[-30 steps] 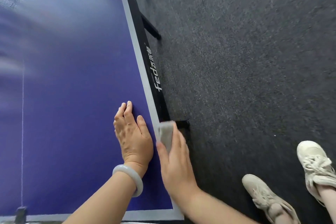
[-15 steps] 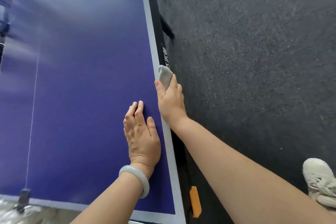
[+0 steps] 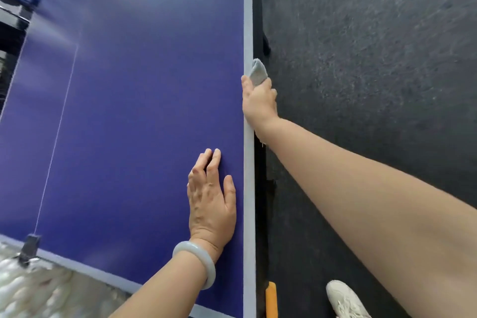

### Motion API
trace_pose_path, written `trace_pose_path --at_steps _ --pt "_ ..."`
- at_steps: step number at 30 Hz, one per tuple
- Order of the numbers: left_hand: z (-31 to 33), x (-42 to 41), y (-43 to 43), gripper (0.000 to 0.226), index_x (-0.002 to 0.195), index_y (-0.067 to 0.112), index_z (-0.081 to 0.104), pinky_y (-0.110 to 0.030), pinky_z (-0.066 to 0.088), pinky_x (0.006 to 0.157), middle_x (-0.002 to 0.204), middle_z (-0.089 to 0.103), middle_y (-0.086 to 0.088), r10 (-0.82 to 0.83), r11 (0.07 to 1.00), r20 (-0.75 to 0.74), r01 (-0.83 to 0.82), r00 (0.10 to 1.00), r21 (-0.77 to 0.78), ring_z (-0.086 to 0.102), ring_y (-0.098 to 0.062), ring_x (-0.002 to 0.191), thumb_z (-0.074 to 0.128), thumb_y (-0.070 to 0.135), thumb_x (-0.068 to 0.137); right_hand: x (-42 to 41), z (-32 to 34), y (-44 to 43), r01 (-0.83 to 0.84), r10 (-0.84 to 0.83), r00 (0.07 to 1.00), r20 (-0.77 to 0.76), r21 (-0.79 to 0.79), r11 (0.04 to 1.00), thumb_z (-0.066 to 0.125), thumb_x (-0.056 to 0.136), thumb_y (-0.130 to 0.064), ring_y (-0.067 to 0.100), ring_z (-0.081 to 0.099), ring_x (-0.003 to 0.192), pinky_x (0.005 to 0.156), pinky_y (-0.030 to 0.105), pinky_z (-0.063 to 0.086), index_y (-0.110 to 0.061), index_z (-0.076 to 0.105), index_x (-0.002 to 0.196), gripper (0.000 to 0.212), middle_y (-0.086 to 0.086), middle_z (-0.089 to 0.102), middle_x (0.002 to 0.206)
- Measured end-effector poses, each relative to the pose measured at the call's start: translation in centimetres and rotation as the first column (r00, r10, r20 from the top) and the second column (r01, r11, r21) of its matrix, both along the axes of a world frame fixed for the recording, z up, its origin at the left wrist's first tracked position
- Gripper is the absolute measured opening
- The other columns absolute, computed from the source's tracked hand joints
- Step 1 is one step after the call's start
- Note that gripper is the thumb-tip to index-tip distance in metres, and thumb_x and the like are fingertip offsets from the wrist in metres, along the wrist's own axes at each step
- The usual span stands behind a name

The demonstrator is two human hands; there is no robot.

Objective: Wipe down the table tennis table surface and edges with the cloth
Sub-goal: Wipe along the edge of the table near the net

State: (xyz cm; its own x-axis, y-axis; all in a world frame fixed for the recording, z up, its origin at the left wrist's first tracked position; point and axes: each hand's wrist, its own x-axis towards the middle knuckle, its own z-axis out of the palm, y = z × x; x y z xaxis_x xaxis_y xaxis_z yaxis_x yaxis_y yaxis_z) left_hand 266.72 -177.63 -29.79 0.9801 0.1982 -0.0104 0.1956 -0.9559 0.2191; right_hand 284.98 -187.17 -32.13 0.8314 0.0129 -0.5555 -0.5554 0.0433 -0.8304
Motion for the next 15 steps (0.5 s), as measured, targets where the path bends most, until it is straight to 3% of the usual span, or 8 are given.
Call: trace_pose_path --at_steps 9,12,15 --pt "0.1 0.0 -0.3 0.056 0.149 0.015 0.035 -0.050 0.035 0.113 0.149 0.028 0.000 0.007 0.997 -0.048 -0.003 0.999 0.080 0.033 -0.024 0.140 0.031 0.034 0.096 0.3 -0.1 -0.1 -0.064 0.067 0.996 0.062 -0.055 0.996 0.038 0.103 -0.048 0.035 0.048 0.123 0.105 0.050 0.041 -0.008 0.021 0.152 0.066 0.016 0.035 0.141" --pt "0.5 0.3 -0.6 0.055 0.143 0.006 0.045 -0.053 0.045 0.103 0.144 0.039 -0.010 0.004 0.994 -0.064 0.003 0.998 0.111 0.044 -0.034 0.133 0.034 0.027 0.094 0.1 0.2 -0.2 -0.065 0.069 0.995 0.074 -0.067 0.996 0.037 0.103 -0.047 0.033 0.049 0.121 0.105 0.048 0.041 -0.011 0.023 0.152 0.062 0.014 0.037 0.140" --pt "0.7 1.2 -0.4 0.051 0.128 -0.002 0.058 -0.052 0.053 0.089 0.126 0.055 -0.020 -0.098 0.957 -0.118 0.126 0.988 0.261 0.058 -0.039 0.114 0.041 0.025 0.089 0.2 -0.1 -0.3 -0.062 0.069 0.994 0.082 -0.076 0.995 0.037 0.104 -0.046 0.026 0.049 0.113 0.097 0.039 0.041 -0.014 0.026 0.151 0.058 0.013 0.038 0.138"
